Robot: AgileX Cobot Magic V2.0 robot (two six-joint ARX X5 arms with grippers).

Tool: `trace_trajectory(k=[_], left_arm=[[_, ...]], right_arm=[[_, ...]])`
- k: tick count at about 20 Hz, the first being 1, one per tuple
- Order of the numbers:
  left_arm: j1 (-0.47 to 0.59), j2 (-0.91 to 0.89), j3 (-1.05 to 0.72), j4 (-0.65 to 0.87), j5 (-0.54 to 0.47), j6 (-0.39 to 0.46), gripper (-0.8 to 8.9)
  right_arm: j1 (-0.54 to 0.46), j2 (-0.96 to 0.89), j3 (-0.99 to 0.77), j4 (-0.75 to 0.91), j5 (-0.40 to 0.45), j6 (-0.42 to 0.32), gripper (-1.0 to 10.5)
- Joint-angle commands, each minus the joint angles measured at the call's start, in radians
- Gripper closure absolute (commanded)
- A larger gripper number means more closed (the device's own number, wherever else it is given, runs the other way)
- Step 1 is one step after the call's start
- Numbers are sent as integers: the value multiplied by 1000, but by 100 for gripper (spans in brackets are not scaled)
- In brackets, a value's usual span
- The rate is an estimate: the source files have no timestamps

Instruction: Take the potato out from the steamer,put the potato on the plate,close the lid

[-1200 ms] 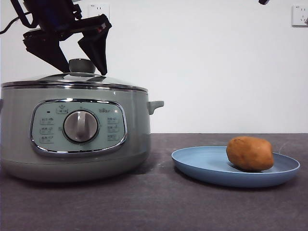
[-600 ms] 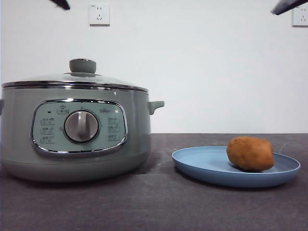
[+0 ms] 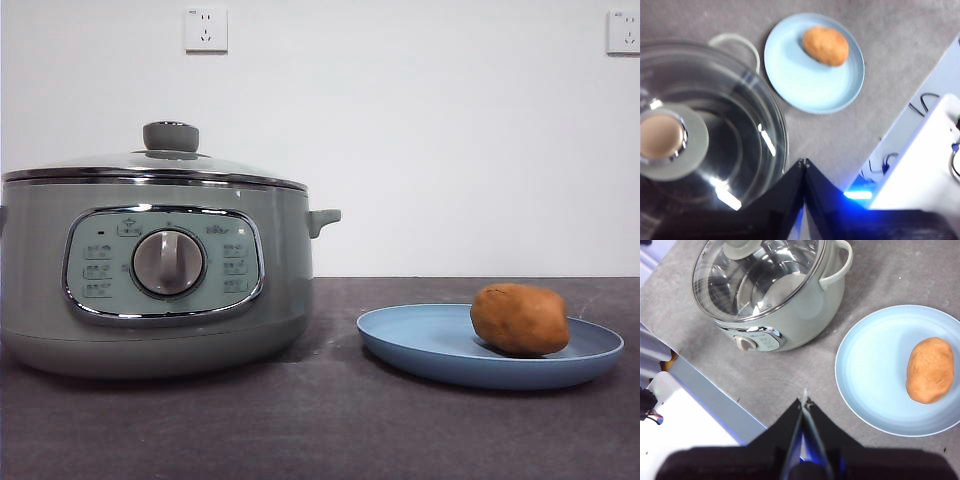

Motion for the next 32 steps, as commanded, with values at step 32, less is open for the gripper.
trace_trajectory(k=[32], left_arm=[[302, -1454, -1656, 1354, -145, -448, 817]], right_arm=[[1, -2, -6, 2, 3, -5, 946]])
